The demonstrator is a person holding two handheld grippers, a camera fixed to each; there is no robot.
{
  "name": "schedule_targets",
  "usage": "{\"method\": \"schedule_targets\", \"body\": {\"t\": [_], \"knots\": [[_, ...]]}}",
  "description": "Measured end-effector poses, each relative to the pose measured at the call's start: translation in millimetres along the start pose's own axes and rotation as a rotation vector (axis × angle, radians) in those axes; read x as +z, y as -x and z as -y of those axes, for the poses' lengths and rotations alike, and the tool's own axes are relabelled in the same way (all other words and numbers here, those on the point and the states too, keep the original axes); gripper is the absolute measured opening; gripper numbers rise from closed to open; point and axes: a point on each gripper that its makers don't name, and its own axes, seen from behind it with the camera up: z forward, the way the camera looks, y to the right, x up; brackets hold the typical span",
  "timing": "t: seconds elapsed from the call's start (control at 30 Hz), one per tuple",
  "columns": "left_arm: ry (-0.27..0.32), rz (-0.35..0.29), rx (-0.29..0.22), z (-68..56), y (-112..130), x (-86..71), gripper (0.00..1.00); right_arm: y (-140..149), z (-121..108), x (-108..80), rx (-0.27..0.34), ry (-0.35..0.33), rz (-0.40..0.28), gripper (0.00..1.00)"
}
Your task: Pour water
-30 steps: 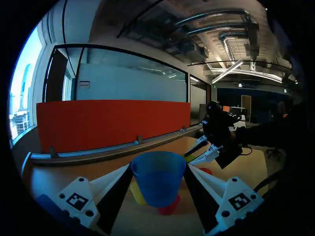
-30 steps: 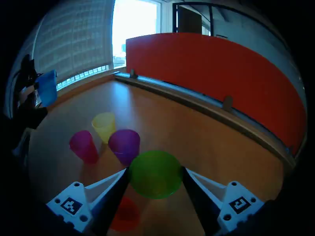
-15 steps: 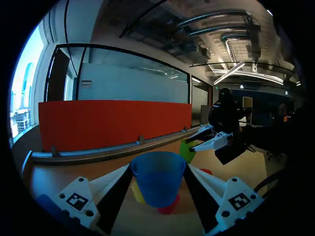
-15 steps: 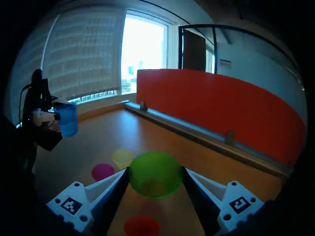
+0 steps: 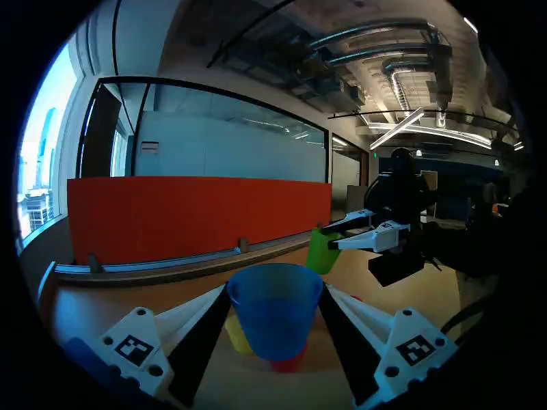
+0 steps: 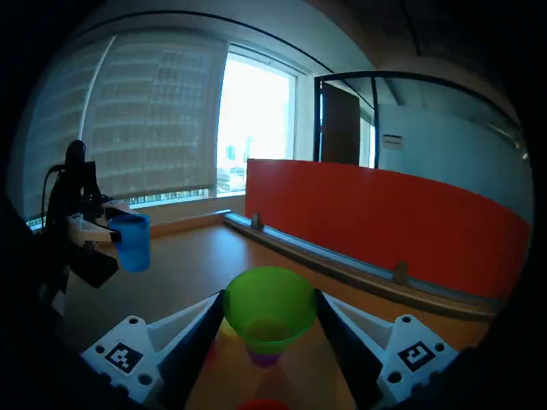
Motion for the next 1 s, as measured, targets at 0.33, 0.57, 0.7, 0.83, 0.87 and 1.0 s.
{"method": "schedule_targets", "body": {"t": [0.33,0.57,0.7,0.83,0.87,1.0], "knots": [[0.005,-0.013,0.001,-4.8,-6.2,-0.9,0.87,-16.6,7.2,0.3,-0.014,0.005,-0.071,0.96],[0.005,-0.024,-0.011,-5.3,-8.0,-0.3,0.87,-30.9,11.7,0.6,-0.018,0.008,-0.129,0.96],[0.005,-0.026,-0.014,-5.4,-8.6,-0.8,0.87,-37.5,13.3,2.4,-0.016,0.008,-0.159,0.96],[0.008,-0.028,-0.016,-5.7,-9.2,-1.0,0.88,-44.7,13.6,4.0,-0.012,0.008,-0.191,0.96],[0.008,-0.028,-0.017,-5.8,-9.4,-1.1,0.87,-47.2,13.8,3.9,-0.012,0.008,-0.201,0.96],[0.009,-0.028,-0.017,-5.6,-8.9,-1.4,0.87,-51.0,14.8,5.1,-0.015,0.009,-0.227,0.96]]}}
